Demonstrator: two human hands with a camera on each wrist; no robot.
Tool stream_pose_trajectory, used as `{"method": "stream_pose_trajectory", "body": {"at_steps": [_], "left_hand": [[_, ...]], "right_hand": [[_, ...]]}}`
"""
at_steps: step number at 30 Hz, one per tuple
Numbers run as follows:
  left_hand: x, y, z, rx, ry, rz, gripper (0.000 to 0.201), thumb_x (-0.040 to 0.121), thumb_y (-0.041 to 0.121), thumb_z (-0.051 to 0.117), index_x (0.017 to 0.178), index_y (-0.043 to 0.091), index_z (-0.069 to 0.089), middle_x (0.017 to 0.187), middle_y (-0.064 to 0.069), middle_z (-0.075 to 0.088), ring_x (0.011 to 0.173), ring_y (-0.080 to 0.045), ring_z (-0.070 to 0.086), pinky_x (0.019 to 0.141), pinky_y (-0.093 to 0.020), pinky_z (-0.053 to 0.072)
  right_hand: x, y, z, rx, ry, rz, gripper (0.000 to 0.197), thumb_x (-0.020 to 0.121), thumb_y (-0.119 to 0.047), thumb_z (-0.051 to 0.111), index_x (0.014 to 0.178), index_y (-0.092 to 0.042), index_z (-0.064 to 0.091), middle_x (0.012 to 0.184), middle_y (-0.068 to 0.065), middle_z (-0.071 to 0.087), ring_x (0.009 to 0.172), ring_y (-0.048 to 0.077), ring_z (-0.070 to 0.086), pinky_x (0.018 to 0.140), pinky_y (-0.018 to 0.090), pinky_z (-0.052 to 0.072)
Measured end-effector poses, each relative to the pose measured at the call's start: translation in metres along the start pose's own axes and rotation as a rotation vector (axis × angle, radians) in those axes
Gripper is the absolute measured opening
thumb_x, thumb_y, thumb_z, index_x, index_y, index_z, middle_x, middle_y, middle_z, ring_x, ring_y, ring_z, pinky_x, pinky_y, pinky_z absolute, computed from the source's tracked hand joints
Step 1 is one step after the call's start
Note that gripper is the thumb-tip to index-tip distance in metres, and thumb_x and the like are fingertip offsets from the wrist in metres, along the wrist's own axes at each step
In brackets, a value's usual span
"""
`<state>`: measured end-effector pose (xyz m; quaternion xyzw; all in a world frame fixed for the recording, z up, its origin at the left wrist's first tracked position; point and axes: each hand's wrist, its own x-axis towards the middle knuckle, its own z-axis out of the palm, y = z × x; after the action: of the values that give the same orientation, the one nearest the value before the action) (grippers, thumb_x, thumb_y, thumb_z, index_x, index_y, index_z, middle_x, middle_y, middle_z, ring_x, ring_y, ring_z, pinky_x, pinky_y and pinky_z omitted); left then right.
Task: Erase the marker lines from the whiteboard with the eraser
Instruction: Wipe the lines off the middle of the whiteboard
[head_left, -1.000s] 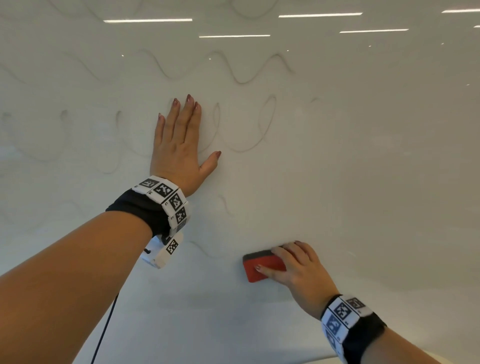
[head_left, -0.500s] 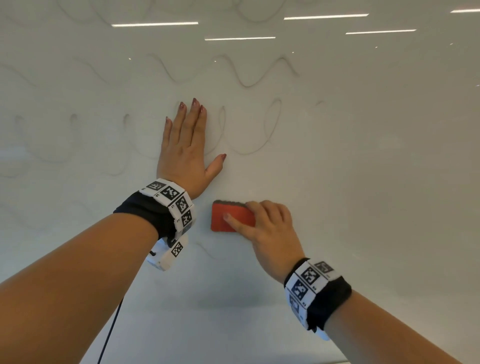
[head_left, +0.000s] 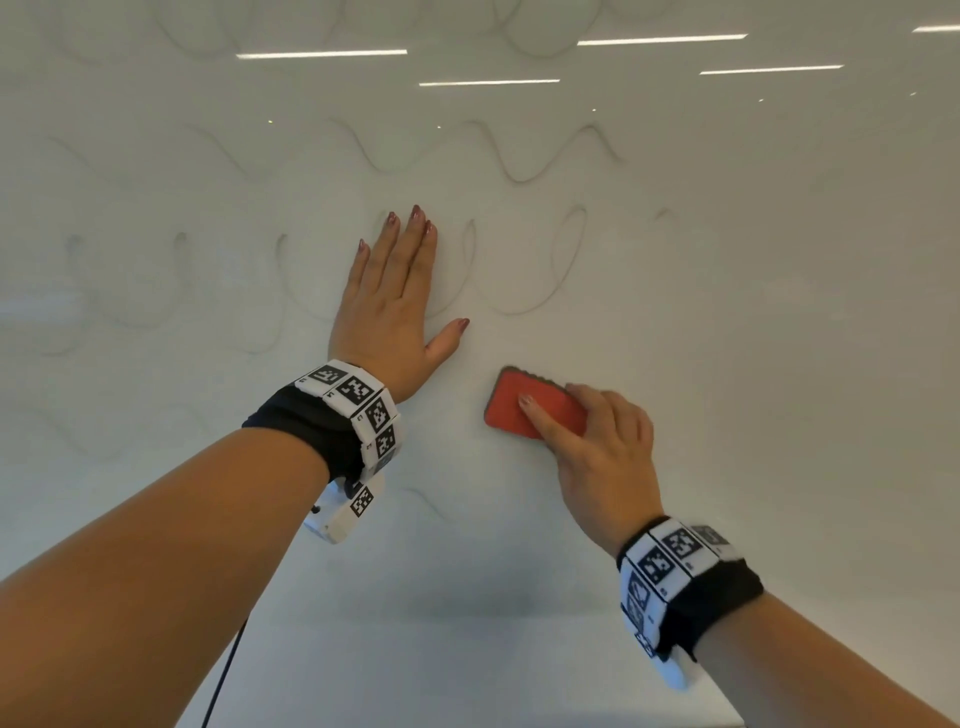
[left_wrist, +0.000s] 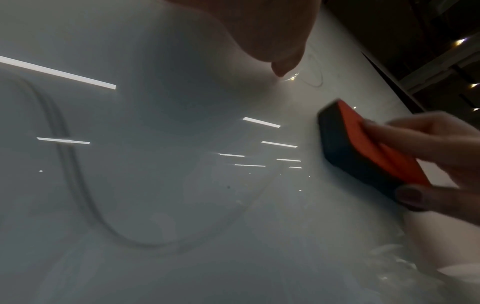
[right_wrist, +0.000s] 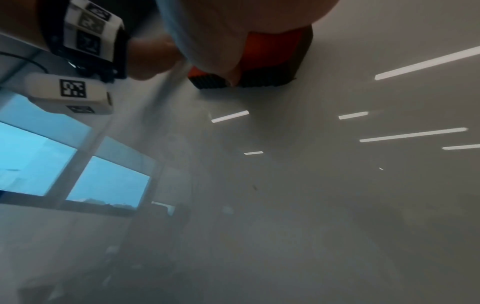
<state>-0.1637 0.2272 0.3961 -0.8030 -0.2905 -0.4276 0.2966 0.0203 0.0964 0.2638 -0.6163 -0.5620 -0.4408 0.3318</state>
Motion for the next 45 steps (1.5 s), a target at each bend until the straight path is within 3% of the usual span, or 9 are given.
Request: {"method": "stream_pose_trajectory", "body": {"at_steps": [5,8,12,15,22,26,31,37,45], "left_hand": [[-0.001,-0.004,-0.002,-0.012,0.006,0.028,0.082,0.087,0.054,0.043,0.149,0.009,0.013,0.158,-0.006,0.009,0.145,-0.023,0.005,0.118,-0.041,0.007],[-0.001,-0.007,-0.003,-0.003,0.0,0.043,0.081,0.088,0.053,0.042,0.149,0.009,0.012,0.158,-0.007,0.008,0.145,-0.022,0.005,0.118,-0.04,0.006],[-0.001,-0.009,-0.002,-0.01,-0.002,0.053,0.081,0.089,0.053,0.041,0.15,0.009,0.01,0.158,-0.006,0.007,0.145,-0.022,0.004,0.118,-0.039,0.006],[-0.002,-0.011,-0.002,-0.012,-0.006,0.064,0.081,0.089,0.053,0.041,0.15,0.01,0.01,0.158,-0.006,0.007,0.145,-0.022,0.004,0.118,-0.039,0.006],[-0.001,-0.019,-0.008,-0.044,0.001,0.115,0.075,0.089,0.048,0.043,0.149,0.01,0.018,0.157,-0.006,0.014,0.144,-0.022,0.012,0.117,-0.036,0.01],[-0.001,-0.024,-0.009,-0.038,-0.017,0.144,0.073,0.091,0.047,0.041,0.149,0.011,0.016,0.157,-0.004,0.012,0.145,-0.02,0.01,0.117,-0.035,0.009],[-0.002,-0.026,-0.006,-0.033,-0.026,0.144,0.074,0.091,0.049,0.037,0.15,0.012,0.011,0.158,-0.003,0.008,0.145,-0.018,0.006,0.118,-0.035,0.007],[-0.002,-0.027,-0.004,-0.04,-0.002,0.159,0.074,0.09,0.048,0.04,0.149,0.011,0.015,0.157,-0.005,0.011,0.145,-0.02,0.009,0.118,-0.036,0.009],[-0.002,-0.026,-0.001,-0.064,0.027,0.157,0.074,0.09,0.047,0.042,0.149,0.01,0.018,0.157,-0.006,0.014,0.144,-0.02,0.01,0.118,-0.035,0.007]], "right_hand": [[0.02,-0.042,0.007,-0.005,-0.11,-0.137,0.062,0.079,-0.011,0.049,0.135,-0.039,0.047,0.123,0.01,0.054,0.105,0.031,0.044,0.088,0.044,0.03],[-0.005,-0.062,0.021,-0.043,-0.267,-0.33,0.06,0.08,-0.015,0.036,0.134,-0.04,0.046,0.121,0.008,0.054,0.104,0.031,0.049,0.089,0.044,0.03],[-0.048,-0.05,0.031,-0.077,-0.395,-0.466,0.056,0.082,-0.016,0.036,0.133,-0.039,0.045,0.12,0.007,0.055,0.103,0.03,0.055,0.094,0.045,0.032],[-0.057,-0.026,0.026,-0.084,-0.34,-0.441,0.06,0.078,-0.015,0.041,0.133,-0.04,0.046,0.119,0.006,0.054,0.103,0.03,0.052,0.095,0.044,0.032],[0.01,-0.03,0.006,-0.051,-0.061,-0.113,0.065,0.078,-0.009,0.057,0.134,-0.039,0.047,0.124,0.01,0.054,0.107,0.032,0.046,0.091,0.046,0.033],[0.021,-0.069,0.016,-0.061,-0.162,-0.265,0.062,0.08,-0.014,0.045,0.137,-0.039,0.043,0.124,0.01,0.052,0.106,0.032,0.046,0.09,0.045,0.031],[-0.017,-0.081,0.034,-0.071,-0.33,-0.467,0.06,0.081,-0.017,0.043,0.136,-0.04,0.042,0.124,0.006,0.052,0.107,0.029,0.051,0.095,0.044,0.031],[-0.032,-0.02,0.02,-0.087,-0.159,-0.25,0.065,0.076,-0.015,0.055,0.134,-0.043,0.045,0.124,0.006,0.05,0.106,0.03,0.049,0.094,0.044,0.033],[0.056,0.02,-0.02,-0.054,0.143,0.187,0.063,0.084,-0.009,0.065,0.138,-0.032,0.044,0.129,0.019,0.046,0.111,0.041,0.044,0.096,0.052,0.033]]}}
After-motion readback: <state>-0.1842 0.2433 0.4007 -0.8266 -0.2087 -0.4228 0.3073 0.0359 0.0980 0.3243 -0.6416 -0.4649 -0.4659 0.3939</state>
